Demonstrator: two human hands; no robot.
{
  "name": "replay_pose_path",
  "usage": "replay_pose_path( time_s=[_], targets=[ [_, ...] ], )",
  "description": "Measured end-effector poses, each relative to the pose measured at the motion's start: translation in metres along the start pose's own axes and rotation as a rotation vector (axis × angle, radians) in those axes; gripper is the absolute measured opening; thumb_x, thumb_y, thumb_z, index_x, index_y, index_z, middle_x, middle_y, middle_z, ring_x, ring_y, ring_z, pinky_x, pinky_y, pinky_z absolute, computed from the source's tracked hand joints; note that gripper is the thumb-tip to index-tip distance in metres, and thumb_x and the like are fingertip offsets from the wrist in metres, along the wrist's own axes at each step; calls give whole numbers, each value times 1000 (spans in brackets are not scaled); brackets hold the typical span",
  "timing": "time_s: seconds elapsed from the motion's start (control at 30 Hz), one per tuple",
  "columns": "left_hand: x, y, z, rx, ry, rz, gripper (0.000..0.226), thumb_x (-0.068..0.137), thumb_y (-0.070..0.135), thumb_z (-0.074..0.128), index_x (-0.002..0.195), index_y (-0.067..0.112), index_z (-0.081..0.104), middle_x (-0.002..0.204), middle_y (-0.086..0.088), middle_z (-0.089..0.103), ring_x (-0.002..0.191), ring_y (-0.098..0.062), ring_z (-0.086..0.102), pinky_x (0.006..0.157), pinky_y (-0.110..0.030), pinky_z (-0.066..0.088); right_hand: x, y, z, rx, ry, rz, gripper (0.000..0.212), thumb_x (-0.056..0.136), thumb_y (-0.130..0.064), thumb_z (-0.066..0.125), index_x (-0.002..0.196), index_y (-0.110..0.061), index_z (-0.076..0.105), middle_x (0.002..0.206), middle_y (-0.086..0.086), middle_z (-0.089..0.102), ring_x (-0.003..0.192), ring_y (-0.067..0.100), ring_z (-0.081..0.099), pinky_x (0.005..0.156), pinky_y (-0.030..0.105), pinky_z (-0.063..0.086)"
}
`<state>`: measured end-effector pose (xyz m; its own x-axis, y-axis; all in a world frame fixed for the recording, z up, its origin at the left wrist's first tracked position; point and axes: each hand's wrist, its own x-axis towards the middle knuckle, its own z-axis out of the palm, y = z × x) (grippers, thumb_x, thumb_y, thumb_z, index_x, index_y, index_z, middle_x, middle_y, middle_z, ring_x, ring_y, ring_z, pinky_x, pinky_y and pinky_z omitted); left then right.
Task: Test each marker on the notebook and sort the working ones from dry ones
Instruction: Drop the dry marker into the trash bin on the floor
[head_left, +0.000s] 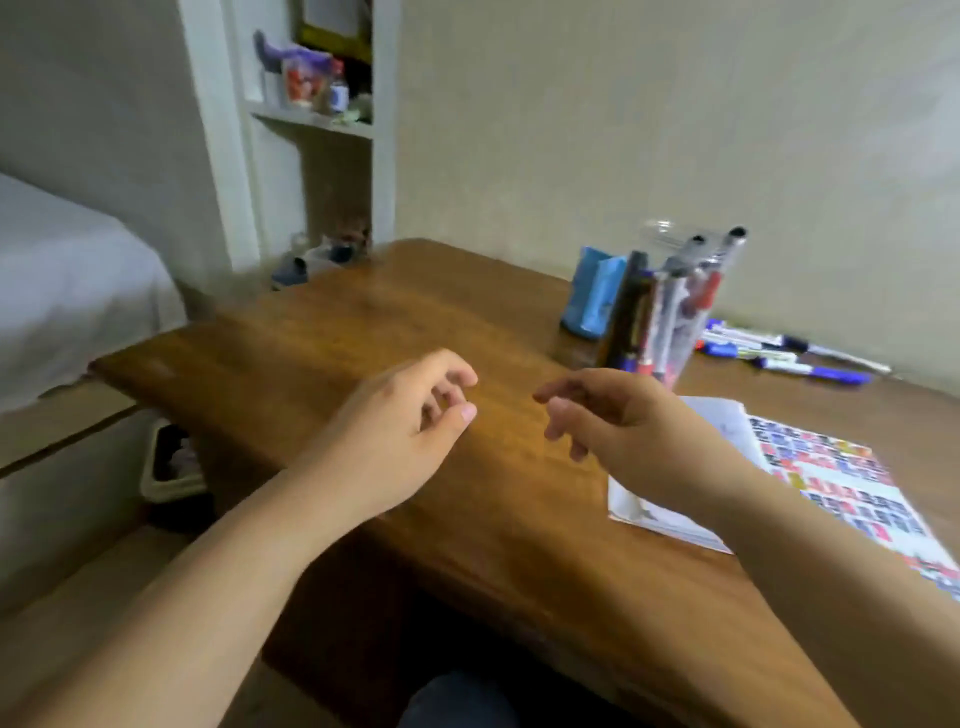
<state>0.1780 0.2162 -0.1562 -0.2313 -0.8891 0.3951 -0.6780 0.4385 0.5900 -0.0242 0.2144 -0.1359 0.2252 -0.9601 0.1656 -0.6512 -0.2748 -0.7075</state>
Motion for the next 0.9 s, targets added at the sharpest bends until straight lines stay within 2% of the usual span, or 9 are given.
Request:
replay_pose_path(
  time_s=[0.13,0.23,0.33,0.43,0.53,0.63,0.73,0.83,0.9],
  targets=[
    [56,71,62,-69,-85,164,15,92,33,49,105,40,47,91,22,51,85,5,52,62,-7,44,-16,59,-75,-91,134,136,12,93,-26,54,93,-31,65,75,-10,69,60,3,60,57,21,48],
    [90,111,104,-134,-152,282,15,91,31,52,105,35,51,90,20,53,85,6,51,66,-10,45,-24,97,-114,-174,191,208,12,93,-25,54,95,-28,65,76,-10,69,65,7,63,62,28,52],
    [117,134,142,-111,-206,374,18,91,28,52,109,29,52,90,17,52,79,-1,53,69,-16,44,-26,130,-141,-270,234,268,13,93,-27,54,97,-28,66,76,-13,66,67,4,61,59,17,50],
    [137,138,174,21,-210,422,21,92,27,50,113,24,51,104,8,55,87,-7,51,79,-28,46,-24,164,-162,-387,273,328,15,92,-26,55,100,-24,68,75,-16,60,66,-2,54,57,9,38],
    [144,128,197,106,-168,415,24,93,28,46,117,23,50,113,6,53,103,-11,49,86,-31,45,-14,196,-176,-520,237,403,23,93,-25,54,113,-19,64,89,-8,61,78,11,57,69,19,41],
    [141,116,207,129,-150,429,26,93,26,46,118,23,51,112,6,52,104,-14,50,84,-28,43,7,229,-190,-704,186,446,35,95,-24,49,129,-19,53,118,0,62,99,20,59,80,29,47],
    [141,111,205,126,-150,433,28,93,28,46,121,24,50,114,7,52,104,-13,50,85,-29,44,37,260,-207,-833,186,518,43,95,-20,48,137,-17,44,138,4,49,122,24,48,94,37,44],
    [143,109,202,93,-136,424,29,94,29,44,122,26,47,116,9,50,107,-10,48,87,-26,42,67,285,-218,-929,141,579,41,94,-15,48,135,-14,45,140,5,43,129,26,37,100,40,41],
    [143,107,203,78,-122,426,28,93,28,45,121,25,48,114,9,51,105,-10,48,83,-24,39,83,296,-221,-970,114,584,36,93,-12,49,129,-13,48,134,6,47,124,27,41,95,40,43]
  ],
)
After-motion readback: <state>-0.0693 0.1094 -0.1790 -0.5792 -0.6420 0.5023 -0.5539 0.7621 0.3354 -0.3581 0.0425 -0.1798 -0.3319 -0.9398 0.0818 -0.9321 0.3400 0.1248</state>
